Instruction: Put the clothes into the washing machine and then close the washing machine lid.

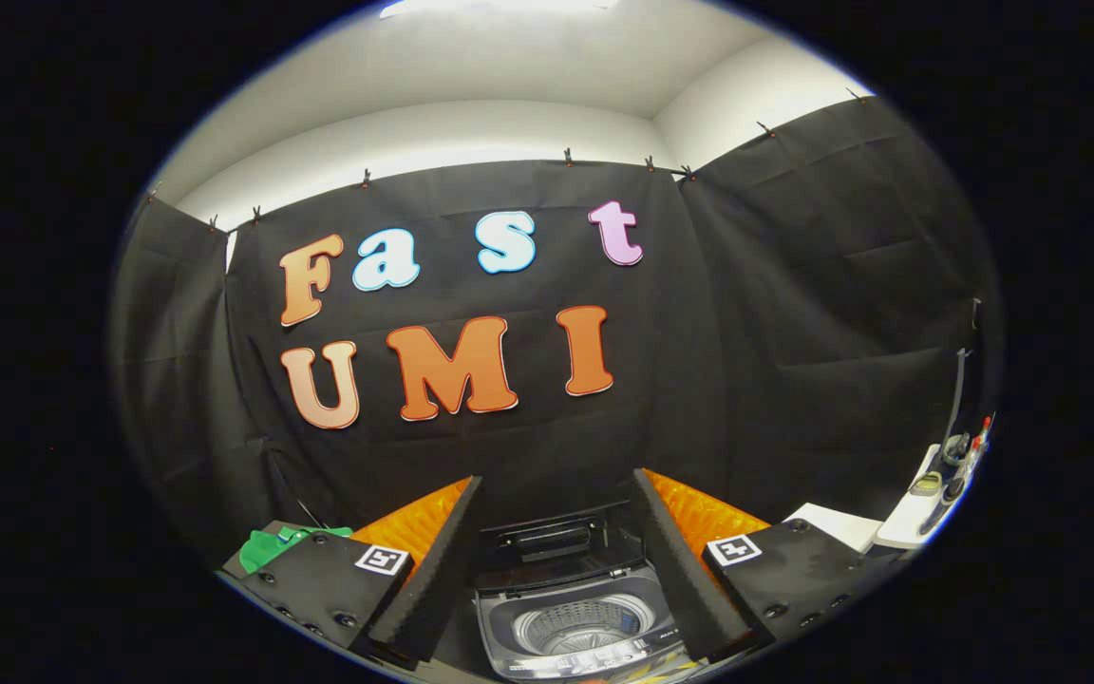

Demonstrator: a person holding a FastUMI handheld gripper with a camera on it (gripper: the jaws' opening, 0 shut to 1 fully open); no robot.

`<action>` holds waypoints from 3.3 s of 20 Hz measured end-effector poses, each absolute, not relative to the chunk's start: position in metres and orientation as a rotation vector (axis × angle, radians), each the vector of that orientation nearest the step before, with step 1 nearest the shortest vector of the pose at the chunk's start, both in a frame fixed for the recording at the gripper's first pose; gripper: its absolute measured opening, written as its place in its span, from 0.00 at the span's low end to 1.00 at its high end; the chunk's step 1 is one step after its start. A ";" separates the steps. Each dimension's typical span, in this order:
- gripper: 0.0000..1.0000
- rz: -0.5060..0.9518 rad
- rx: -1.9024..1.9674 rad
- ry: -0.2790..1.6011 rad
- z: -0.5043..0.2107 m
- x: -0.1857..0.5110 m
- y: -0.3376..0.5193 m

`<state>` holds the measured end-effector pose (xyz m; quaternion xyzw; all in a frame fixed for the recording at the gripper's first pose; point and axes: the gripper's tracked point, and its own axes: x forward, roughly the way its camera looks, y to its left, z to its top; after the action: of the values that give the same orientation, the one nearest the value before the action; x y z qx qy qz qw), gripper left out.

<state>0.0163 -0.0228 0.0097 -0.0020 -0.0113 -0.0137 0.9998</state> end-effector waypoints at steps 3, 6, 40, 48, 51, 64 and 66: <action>0.98 -0.015 -0.039 -0.011 0.015 0.020 -0.015; 0.98 0.045 -0.058 -0.006 0.013 0.021 0.016; 0.98 0.463 -0.322 0.631 -0.292 0.071 0.360; 0.66 0.560 -0.273 0.652 -0.301 0.063 0.367; 0.43 0.588 -0.275 0.663 -0.299 0.059 0.372; 0.14 0.560 -0.076 0.501 -0.165 0.075 0.331; 0.14 0.551 -0.036 0.477 -0.144 0.082 0.318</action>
<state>0.0815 0.3181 -0.1440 -0.0175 0.2334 0.2695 0.9341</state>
